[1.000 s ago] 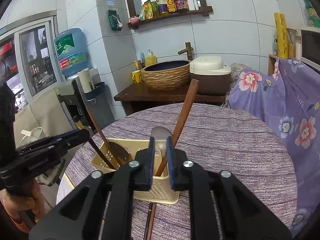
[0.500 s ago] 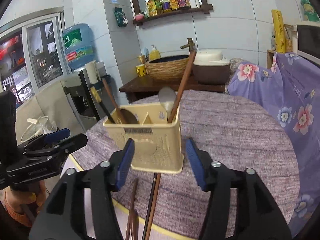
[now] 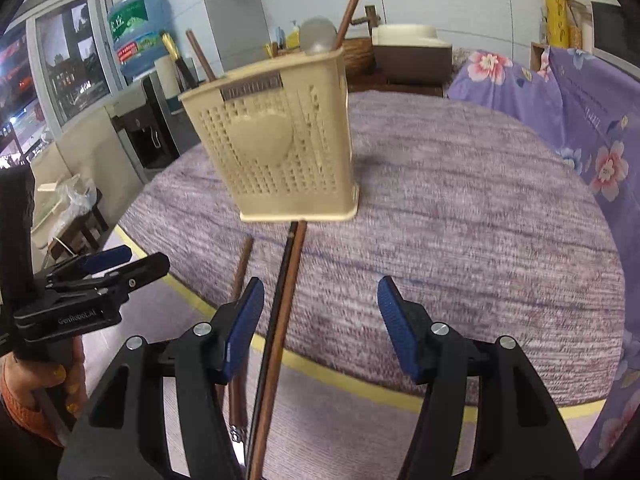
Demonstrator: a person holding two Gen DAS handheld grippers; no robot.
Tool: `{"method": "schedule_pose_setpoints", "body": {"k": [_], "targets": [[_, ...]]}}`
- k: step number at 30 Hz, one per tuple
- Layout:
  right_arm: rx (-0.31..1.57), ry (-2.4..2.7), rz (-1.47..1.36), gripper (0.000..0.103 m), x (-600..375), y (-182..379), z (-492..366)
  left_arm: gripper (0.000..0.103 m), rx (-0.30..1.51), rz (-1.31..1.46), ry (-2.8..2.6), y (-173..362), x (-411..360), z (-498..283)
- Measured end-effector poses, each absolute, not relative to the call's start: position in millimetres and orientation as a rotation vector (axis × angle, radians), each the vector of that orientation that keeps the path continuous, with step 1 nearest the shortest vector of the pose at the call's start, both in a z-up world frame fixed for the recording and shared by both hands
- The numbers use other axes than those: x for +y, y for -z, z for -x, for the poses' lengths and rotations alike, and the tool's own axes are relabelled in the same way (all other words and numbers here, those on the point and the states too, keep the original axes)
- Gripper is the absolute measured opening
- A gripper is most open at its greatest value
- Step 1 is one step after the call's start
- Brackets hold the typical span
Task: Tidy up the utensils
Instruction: 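Move both grippers back down to the remaining chopsticks beside the holder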
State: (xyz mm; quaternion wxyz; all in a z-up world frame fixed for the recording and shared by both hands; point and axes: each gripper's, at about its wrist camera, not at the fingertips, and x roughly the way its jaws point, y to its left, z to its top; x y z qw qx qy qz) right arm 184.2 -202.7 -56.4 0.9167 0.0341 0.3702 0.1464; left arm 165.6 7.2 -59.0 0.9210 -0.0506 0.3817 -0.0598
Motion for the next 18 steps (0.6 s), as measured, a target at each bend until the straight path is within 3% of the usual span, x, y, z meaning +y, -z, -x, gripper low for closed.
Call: {"method": "schedule_pose_setpoints", "body": {"k": [5,9,13,18], "targets": [[0.821,-0.308,-0.057,0.057,-199.4,75.4,-185.1,0.071,0.825,0.119,0.136,70.6,4.0,-161.2],[0.855,-0.323,-0.029,0.048,-191.7,82.3,-183.6,0.059,0.843,0.125,0.147,74.4,0.0,-160.8],[0.894,-0.345,-0.002,0.037,-181.1,91.9,-179.5,0.057,0.851,0.125,0.151,76.4,-3.7,-161.1],[0.908,-0.328,0.012,0.036,-178.5,96.0,-177.4,0.057,0.856,0.120,0.156,77.5,-7.7,-161.3]]}}
